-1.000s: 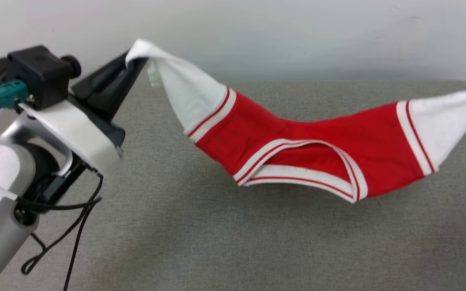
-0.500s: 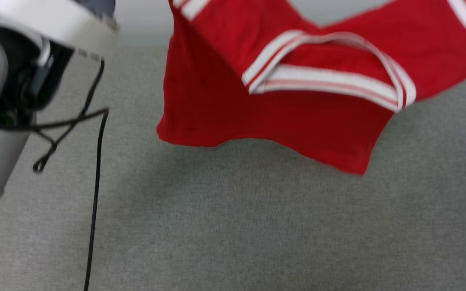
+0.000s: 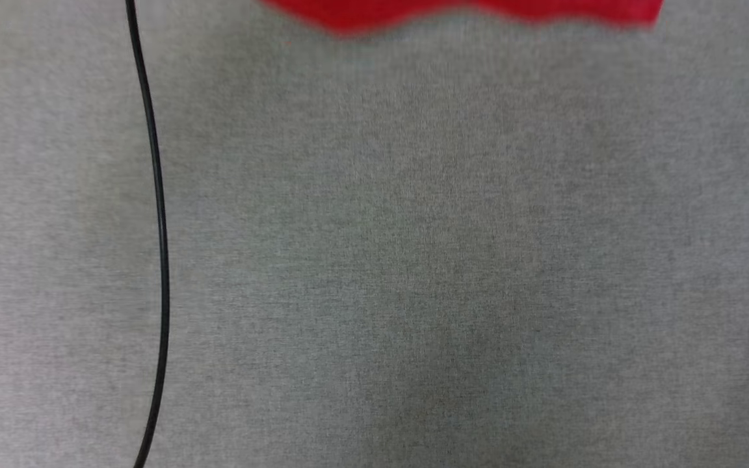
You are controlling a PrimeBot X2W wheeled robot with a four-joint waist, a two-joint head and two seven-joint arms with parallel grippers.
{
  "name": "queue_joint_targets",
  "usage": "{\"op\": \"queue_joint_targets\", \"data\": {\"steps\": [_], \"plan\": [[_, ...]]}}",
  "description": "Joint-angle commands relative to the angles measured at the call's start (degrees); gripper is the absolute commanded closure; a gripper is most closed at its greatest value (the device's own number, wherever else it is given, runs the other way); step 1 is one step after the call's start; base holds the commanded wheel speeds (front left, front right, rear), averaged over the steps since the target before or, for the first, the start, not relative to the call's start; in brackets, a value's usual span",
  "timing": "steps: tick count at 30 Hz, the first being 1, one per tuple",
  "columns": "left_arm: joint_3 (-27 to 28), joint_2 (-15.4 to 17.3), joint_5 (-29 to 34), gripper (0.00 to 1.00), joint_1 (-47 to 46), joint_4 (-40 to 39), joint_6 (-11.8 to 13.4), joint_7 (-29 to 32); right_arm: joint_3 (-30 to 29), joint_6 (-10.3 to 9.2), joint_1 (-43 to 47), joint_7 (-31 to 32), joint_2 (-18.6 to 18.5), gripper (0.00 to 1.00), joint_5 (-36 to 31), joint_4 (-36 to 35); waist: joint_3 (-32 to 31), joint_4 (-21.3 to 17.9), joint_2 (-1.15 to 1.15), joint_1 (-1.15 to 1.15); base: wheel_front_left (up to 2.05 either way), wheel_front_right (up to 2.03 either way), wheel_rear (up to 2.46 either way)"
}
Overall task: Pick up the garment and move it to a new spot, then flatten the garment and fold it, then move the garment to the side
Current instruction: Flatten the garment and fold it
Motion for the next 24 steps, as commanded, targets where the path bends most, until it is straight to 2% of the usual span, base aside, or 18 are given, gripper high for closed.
{"op": "queue_joint_targets", "data": {"steps": [1, 5, 11, 17, 21, 24], "plan": [[0.35, -1.08, 0.84, 1.0, -3.76, 3.26, -0.49, -1.27, 0.97, -0.08, -5.12, -1.69, 0.83, 1.0, -1.29, 3.45, 3.69, -0.56, 0.0, -0.02, 0.0, 0.0, 0.0], [0.47, -2.58, 1.68, 1.0, -9.21, 9.37, -1.15, -3.34, 2.98, -0.08, -12.7, -4.95, 1.99, 1.0, -3.28, 9.9, 5.46, -0.86, 0.0, -0.02, 0.0, 0.0, 0.0], [0.61, -4.16, 1.97, 1.0, -13.57, 17.17, -2.59, -5.68, 6.05, -0.08, -18.16, -9.5, 3.67, 1.0, -3.76, 17.83, 7.37, -0.98, 0.0, -0.02, 0.0, 0.0, 0.0], [0.63, -5.04, 1.53, 1.0, -12.29, 21.76, -4.17, -7.48, 8.59, -0.08, -17.29, -13.35, 4.2, 1.0, -2.3, 23.19, 7.92, -0.88, 0.0, -0.02, 0.0, 0.0, 0.0], [1.1, -5.92, 1.56, 1.0, -6.67, 22.99, -4.94, -8.38, 11.33, -0.09, -13.37, -17.16, 5.45, 1.0, -0.2, 26.22, 6.93, -0.84, 0.0, -0.02, 0.0, 0.0, 0.0], [2.66, -5.78, 2.33, 1.0, -1.42, 20.77, -4.9, -8.59, 13.26, -0.08, -9.39, -20.16, 6.43, 1.0, 1.76, 26.88, 5.66, -1.11, 0.0, -0.02, 0.0, 0.0, 0.0]]}}
